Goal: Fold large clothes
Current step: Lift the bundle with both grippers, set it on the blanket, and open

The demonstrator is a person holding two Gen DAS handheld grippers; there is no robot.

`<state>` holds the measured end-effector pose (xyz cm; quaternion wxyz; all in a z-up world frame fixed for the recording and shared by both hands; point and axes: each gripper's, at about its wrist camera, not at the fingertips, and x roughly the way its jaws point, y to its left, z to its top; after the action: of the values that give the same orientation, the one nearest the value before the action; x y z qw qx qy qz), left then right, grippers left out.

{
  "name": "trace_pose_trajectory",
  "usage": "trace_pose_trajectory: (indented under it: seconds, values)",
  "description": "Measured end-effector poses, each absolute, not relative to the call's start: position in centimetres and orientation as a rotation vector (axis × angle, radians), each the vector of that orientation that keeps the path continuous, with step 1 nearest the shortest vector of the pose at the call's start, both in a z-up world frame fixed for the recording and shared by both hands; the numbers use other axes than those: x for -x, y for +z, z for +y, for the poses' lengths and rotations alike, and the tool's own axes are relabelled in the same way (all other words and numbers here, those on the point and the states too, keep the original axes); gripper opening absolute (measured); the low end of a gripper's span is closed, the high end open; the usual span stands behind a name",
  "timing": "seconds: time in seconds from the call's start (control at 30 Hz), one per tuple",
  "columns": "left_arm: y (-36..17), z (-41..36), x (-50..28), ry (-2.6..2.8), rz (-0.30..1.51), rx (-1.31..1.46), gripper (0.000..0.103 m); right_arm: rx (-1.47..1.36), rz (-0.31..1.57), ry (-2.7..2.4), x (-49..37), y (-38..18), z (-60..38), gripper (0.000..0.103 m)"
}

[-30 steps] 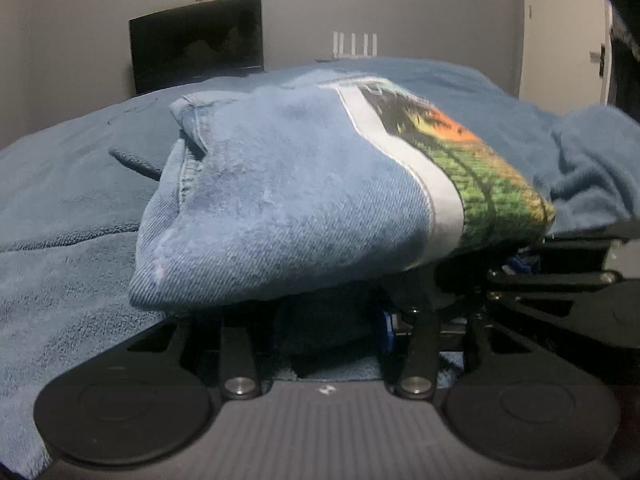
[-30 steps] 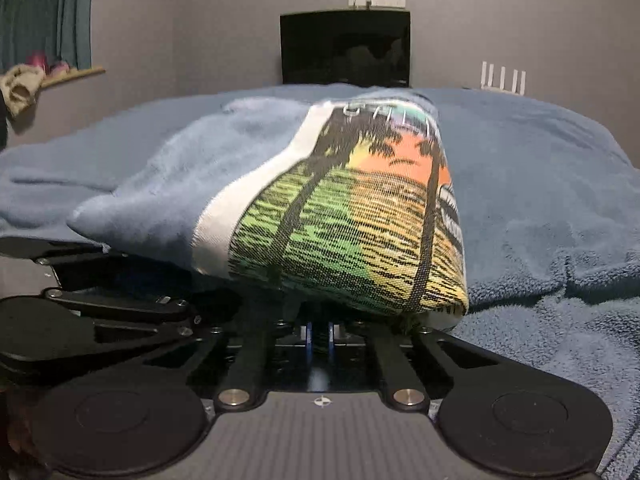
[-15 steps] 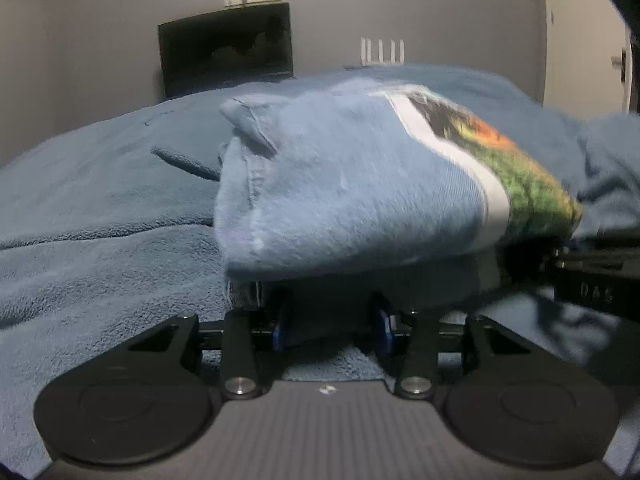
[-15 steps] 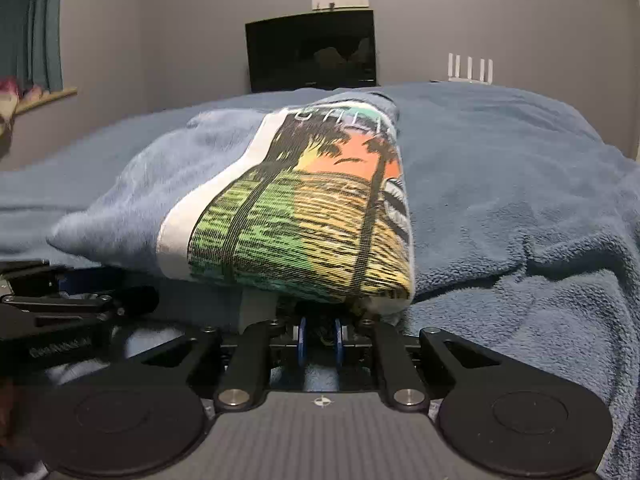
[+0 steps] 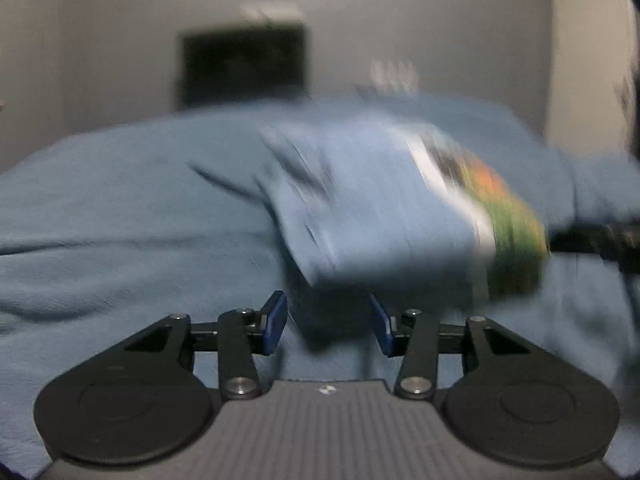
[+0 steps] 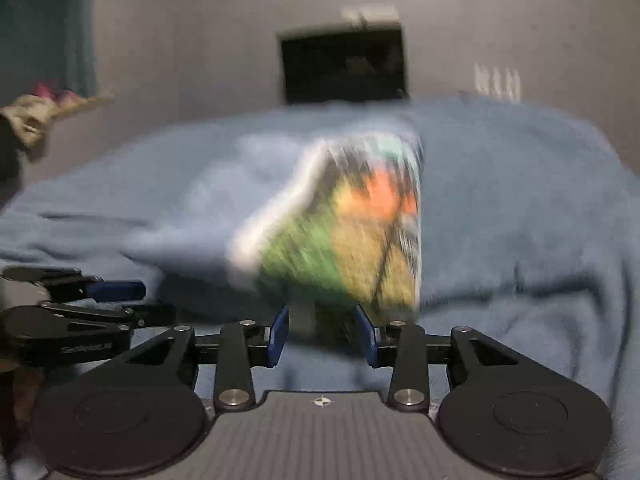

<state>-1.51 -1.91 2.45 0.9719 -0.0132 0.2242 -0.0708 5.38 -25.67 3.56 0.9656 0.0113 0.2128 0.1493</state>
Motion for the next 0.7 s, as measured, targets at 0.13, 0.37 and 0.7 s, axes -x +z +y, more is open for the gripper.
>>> trace_pose_trajectory:
  seconds: [0.13,0.37,0.7]
  values:
    - [5.5,-2.2,0.5,-0.159,0.354,0.143,0.044,-0.034,0.383,0.236,-6.7,3.6,-26.4,0.042]
    - [1.8,-7.0,-4.1,-0.199,0.581,-0.013,0.044,-0.023,0.455,0.207,-11.0,0.5,-26.1,0.047]
    - [1.7,-5.6,-3.4,-0.197,0.580,0.014,0.054,-0.043,0.491,0.201,-12.1,0.1,-26.4,0.059]
